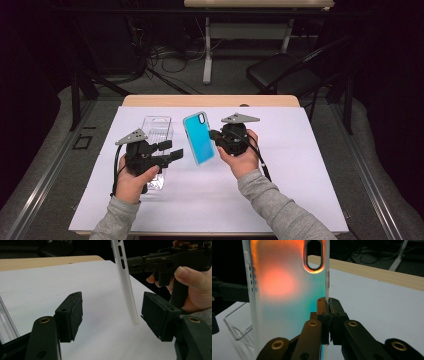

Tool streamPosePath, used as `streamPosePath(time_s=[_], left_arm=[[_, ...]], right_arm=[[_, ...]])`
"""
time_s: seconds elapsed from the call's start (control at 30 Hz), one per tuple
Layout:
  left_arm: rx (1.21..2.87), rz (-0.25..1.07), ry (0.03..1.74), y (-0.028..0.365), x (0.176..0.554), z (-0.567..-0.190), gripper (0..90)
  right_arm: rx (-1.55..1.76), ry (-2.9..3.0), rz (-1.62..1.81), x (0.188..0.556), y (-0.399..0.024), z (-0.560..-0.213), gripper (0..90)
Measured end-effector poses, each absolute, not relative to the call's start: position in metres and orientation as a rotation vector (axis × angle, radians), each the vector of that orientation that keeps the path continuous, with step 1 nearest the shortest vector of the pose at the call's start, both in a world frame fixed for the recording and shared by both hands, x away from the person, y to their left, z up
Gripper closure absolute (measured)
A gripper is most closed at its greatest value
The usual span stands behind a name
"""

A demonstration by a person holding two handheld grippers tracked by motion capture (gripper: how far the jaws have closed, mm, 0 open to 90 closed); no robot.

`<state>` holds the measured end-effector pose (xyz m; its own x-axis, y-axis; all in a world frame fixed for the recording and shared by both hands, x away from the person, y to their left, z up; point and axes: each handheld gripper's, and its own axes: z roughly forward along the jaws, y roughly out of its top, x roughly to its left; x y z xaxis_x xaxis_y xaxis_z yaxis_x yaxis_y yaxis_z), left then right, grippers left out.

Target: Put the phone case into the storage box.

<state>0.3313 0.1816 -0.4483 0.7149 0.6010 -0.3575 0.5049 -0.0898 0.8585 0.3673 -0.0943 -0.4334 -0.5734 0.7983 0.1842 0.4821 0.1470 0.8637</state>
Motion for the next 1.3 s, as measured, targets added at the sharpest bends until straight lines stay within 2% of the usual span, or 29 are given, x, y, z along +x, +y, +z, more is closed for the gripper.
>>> streamPosePath(time_s=[0.23, 0.73, 0.9, 1.3], left_arm=[[1.733, 0.045, 0.894, 0.175, 0.332, -0.453, 37.0], [1.703, 0.040, 0.895, 0.172, 0.331, -0.459, 41.8], [1.680, -0.017, 0.928, 0.171, 0.330, -0.461, 43.3], [1.653, -0.066, 0.946, 0.169, 0.329, -0.464, 51.7]], right_arm=[[1.231, 2.111, 1.401, 0.366, -0.093, -0.433, 88.3], [1.218, 2.112, 1.399, 0.363, -0.092, -0.434, 88.3], [1.209, 2.118, 1.398, 0.361, -0.091, -0.434, 88.3], [1.208, 2.125, 1.401, 0.356, -0.090, -0.440, 88.2]])
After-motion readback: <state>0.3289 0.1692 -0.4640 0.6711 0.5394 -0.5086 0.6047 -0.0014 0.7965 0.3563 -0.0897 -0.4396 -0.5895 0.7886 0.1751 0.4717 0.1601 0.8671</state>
